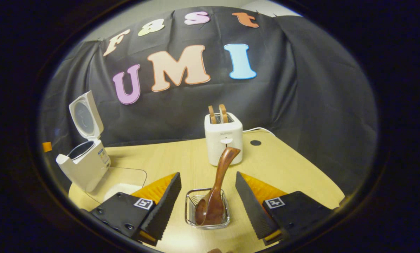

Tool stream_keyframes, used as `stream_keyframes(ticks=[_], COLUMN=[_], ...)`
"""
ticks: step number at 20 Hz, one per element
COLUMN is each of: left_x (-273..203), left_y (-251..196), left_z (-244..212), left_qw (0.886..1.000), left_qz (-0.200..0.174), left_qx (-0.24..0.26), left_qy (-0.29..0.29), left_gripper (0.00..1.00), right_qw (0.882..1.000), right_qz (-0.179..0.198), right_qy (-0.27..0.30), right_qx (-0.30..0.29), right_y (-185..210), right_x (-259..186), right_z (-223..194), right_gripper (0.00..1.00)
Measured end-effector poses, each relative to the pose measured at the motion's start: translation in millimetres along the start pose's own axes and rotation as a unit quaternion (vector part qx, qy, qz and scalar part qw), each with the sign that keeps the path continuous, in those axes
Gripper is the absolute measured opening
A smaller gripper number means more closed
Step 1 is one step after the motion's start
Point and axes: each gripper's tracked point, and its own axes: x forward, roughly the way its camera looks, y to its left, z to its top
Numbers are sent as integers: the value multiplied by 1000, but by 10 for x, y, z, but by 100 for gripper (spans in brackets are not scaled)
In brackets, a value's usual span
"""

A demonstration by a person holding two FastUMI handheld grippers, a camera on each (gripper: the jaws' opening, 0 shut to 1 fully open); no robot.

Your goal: Close the left gripper, press the button to open the rice cooker; take a wooden spoon from the chopstick holder with the right hand, scoop a spoonful of rice and pour it into the rice cooker, then put the wooden spoon back into the chopstick holder.

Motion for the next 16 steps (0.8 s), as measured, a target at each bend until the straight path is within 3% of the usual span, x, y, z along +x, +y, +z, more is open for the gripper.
stream_keyframes(ticks=[7,10,16], left_x=[208,347,724], left_y=[22,7,197], left_z=[404,716,1428], left_qw=[999,997,994], left_qz=[-19,-44,-46], left_qx=[-28,-39,-12], left_qy=[-32,-50,-95], left_gripper=[93,92,92], right_qw=[999,999,997], right_qz=[-35,-44,-69], right_qy=[-19,-24,-41], right_qx=[6,15,22], right_y=[-101,-102,-104], right_x=[-153,-241,-319], right_z=[110,134,212], right_gripper=[99,99,99])
